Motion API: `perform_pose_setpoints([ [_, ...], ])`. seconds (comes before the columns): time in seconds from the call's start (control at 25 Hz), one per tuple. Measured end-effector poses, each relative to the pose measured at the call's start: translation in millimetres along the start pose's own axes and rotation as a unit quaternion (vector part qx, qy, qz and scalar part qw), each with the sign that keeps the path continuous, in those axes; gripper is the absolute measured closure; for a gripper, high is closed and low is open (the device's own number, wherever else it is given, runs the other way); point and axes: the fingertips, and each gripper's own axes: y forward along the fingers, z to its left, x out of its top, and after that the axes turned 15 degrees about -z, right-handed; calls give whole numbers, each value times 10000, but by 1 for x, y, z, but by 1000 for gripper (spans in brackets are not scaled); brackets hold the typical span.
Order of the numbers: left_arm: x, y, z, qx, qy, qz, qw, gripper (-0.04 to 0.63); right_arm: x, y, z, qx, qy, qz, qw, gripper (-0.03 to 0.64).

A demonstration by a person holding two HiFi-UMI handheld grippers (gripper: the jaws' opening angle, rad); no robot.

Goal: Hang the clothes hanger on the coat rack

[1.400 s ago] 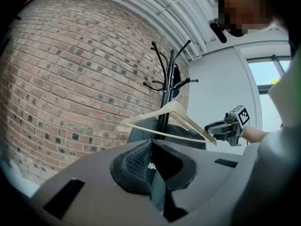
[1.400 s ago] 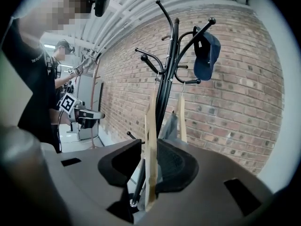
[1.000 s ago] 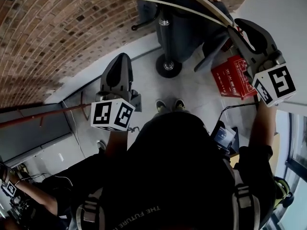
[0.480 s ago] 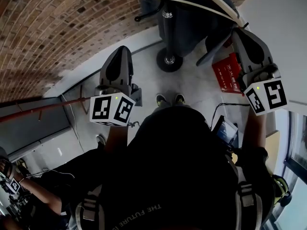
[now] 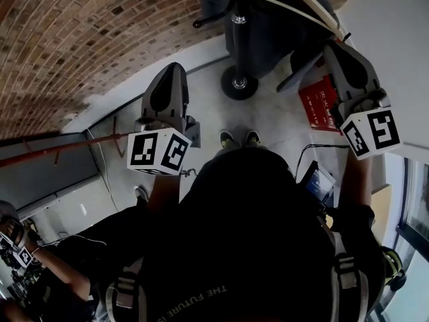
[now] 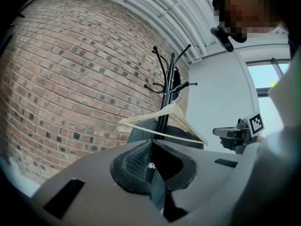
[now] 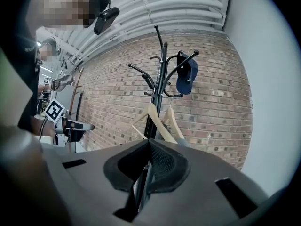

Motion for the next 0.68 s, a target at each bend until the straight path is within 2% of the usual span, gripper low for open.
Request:
perform_pose_setpoints([
  [0.68,1,7,-2,-18,-16,-34,10000,572,5,6,-4,87,-138,-35,9999,597],
])
